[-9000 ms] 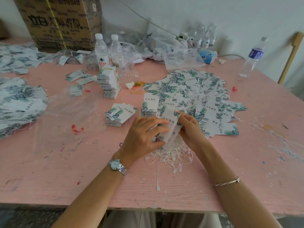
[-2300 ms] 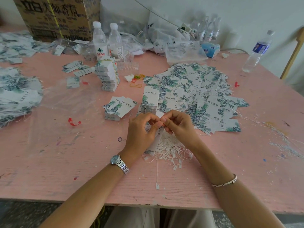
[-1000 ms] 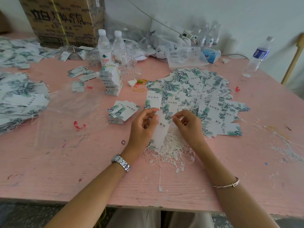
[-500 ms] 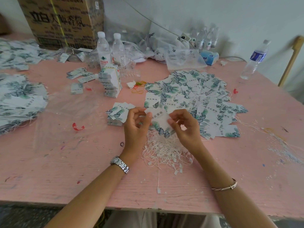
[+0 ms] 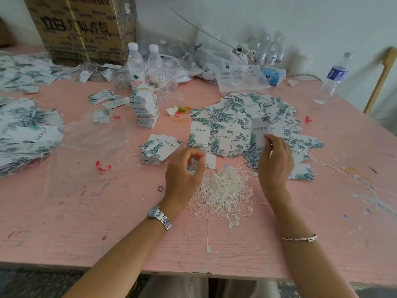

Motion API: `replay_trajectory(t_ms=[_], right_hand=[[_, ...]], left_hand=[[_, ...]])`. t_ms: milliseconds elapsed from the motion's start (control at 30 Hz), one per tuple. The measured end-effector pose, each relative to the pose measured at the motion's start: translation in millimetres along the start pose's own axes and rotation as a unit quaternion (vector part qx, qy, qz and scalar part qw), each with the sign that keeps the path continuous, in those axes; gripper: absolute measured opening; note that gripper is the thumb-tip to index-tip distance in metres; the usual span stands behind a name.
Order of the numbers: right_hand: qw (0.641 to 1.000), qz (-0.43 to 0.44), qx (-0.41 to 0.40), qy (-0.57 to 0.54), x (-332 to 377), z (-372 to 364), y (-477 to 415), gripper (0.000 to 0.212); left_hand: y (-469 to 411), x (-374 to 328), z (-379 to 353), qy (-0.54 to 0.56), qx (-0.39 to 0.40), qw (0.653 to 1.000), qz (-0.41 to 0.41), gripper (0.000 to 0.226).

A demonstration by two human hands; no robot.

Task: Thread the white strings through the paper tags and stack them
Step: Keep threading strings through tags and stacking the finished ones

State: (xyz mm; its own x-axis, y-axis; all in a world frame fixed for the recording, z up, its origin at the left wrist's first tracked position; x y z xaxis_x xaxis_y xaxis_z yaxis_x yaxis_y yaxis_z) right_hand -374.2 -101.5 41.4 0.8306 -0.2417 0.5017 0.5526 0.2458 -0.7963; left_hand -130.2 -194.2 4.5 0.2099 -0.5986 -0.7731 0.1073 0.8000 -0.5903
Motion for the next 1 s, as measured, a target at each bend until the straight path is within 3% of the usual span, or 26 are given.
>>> replay_trajectory(t_ms=[200,333,400,500,600,833,1000], right_hand=[[0.981,-0.069,0.097,0.15,-26.0,-15.2,3.8,0.04],[0.961,-0.098,0.153,0.209,-35.6,-20.5,11.4,0.036],[0.972,-0.085,0.152,0.155,-27.5,-20.6,9.8,0.031],[0.985,0.011,0.169,-0.028,7.7,-19.8,7.6,0.021],[0.943,0.105,0.271,-0.165,46.9,-24.6,27.6,0.029],[0.904,0.173,0.361,-0.152,56.0,-39.9,57.2,0.034],[0.915,0.16,0.323,-0.182,55.6,-37.4,50.7,0.019]], left_hand=[[10.6,-16.6,-23.3,-0.105,0.098,0.982,-0.121,0.011],[13.3,-18.7,-27.0,-0.126,0.116,0.975,-0.145,0.018],[12.9,-17.7,-25.8,-0.127,0.11,0.976,-0.14,0.016],[12.2,-15.6,-25.1,-0.128,0.106,0.978,-0.124,0.015],[10.9,-13.2,-23.0,-0.135,0.095,0.98,-0.114,0.013],[10.3,-13.0,-19.8,-0.133,0.083,0.982,-0.107,0.007],[10.5,-14.9,-20.6,-0.12,0.087,0.983,-0.108,0.008]])
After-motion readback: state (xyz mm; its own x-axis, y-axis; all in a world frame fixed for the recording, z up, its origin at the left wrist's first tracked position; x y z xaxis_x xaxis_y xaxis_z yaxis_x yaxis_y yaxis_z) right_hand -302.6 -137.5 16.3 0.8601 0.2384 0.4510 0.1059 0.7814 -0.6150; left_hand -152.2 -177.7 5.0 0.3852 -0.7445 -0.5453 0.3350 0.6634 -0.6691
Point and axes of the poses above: each hand's wrist, its own y-axis away from the middle knuckle, its own z-axis out of the back of the hand, x = y × z, the point moved 9 cm from there along -y, towards the middle knuckle, and after that the axes turned 9 degrees about -x, right-handed, at the moved point
